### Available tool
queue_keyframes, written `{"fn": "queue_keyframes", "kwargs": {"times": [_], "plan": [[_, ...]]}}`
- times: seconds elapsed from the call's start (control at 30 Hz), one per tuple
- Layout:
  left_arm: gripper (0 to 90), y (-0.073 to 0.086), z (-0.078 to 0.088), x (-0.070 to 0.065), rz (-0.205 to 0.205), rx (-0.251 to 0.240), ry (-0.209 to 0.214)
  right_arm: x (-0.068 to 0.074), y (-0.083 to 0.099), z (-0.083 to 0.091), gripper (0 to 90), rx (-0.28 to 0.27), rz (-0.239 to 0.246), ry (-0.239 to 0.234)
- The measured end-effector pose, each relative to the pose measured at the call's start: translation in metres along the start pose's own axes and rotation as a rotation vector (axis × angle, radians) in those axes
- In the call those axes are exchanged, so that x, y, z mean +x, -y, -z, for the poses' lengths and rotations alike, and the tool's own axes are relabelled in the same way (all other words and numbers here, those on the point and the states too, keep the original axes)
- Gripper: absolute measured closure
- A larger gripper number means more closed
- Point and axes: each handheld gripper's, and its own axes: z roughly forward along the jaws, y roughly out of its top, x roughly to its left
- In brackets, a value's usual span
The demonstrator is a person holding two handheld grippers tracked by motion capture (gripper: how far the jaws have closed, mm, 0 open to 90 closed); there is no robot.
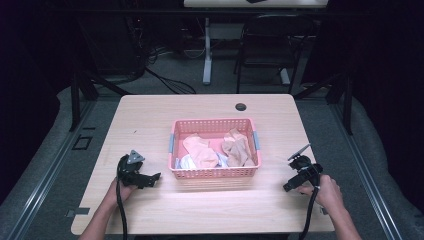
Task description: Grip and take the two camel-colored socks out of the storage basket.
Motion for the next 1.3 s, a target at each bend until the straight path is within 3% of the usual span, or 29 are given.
{"fn": "queue_keyframes", "kwargs": {"times": [0.07,0.33,0.37,0.43,0.63,0.67,0.73,0.77,0.83,0.87,0.9,0.93,0.97,1.0,1.03,1.07,1.1,1.13,1.17,1.2,1.3], "plan": [[0.0,0.0,0.0,0.0,0.0,0.0,0.0,0.001,0.001,-0.002,0.0,-0.024,-0.024,-0.002],[0.0,0.0,0.0,0.0,0.0,0.0,0.001,0.0,-0.006,-0.001,0.0,0.044,0.01,-0.003],[0.0,0.0,0.0,0.0,-0.004,0.001,0.003,0.002,-0.005,-0.003,0.0,0.017,-0.013,-0.005],[0.0,-0.001,-0.001,0.0,-0.012,0.002,0.008,0.0,-0.006,0.0,0.0,0.04,0.016,-0.004],[0.0,-0.001,-0.001,0.0,-0.012,0.002,0.01,0.0,-0.006,-0.001,0.0,0.033,0.02,-0.003],[0.0,-0.001,-0.001,0.0,-0.012,0.003,0.01,0.002,-0.005,-0.002,0.0,0.012,0.001,-0.007],[0.0,-0.001,-0.001,0.0,-0.011,-0.002,0.005,0.0,-0.007,0.0,0.0,0.043,0.03,-0.009],[0.0,-0.001,-0.001,0.0,-0.011,-0.003,0.005,0.001,-0.005,-0.003,0.5,-0.009,-0.013,-0.043],[0.0,-0.001,-0.001,0.0,-0.011,-0.002,0.004,0.001,-0.004,-0.003,0.2,-0.029,-0.032,-0.061],[0.0,-0.001,-0.001,0.0,-0.01,-0.001,0.005,-0.004,-0.008,0.007,0.4,0.045,0.026,-0.041],[0.0,-0.001,-0.001,0.0,-0.009,-0.001,0.004,-0.002,-0.005,0.005,0.3,-0.028,-0.023,-0.048],[0.0,-0.001,-0.001,0.0,-0.009,-0.002,0.004,-0.001,-0.004,0.005,0.1,-0.056,-0.045,-0.056],[0.0,-0.001,-0.001,0.0,-0.009,-0.001,0.004,-0.004,-0.006,0.012,0.1,-0.009,-0.008,-0.045],[0.0,-0.001,-0.001,0.0,-0.011,-0.001,0.003,-0.003,-0.006,0.015,0.1,-0.017,-0.013,-0.032],[0.0,-0.001,-0.001,0.0,-0.011,-0.001,0.003,-0.002,-0.005,0.014,0.1,-0.069,-0.047,-0.044],[0.0,-0.001,-0.001,0.0,-0.012,-0.003,0.002,-0.006,-0.01,0.026,0.0,0.041,0.041,-0.01],[0.0,-0.001,-0.001,0.0,-0.012,-0.003,0.002,-0.003,-0.008,0.023,0.0,-0.038,-0.016,-0.024],[0.0,-0.001,-0.001,0.0,-0.011,-0.003,0.001,-0.009,-0.013,0.035,0.0,0.078,0.078,0.0],[0.0,-0.001,-0.001,0.0,-0.012,-0.003,0.001,-0.005,-0.01,0.031,0.0,-0.006,0.007,-0.021],[0.0,-0.001,-0.001,0.0,-0.012,-0.003,0.001,-0.004,-0.01,0.031,0.0,-0.036,-0.017,-0.021],[0.0,-0.001,-0.001,0.0,-0.012,0.0,0.002,-0.004,-0.012,0.037,0.0,-0.013,-0.006,-0.027]]}}
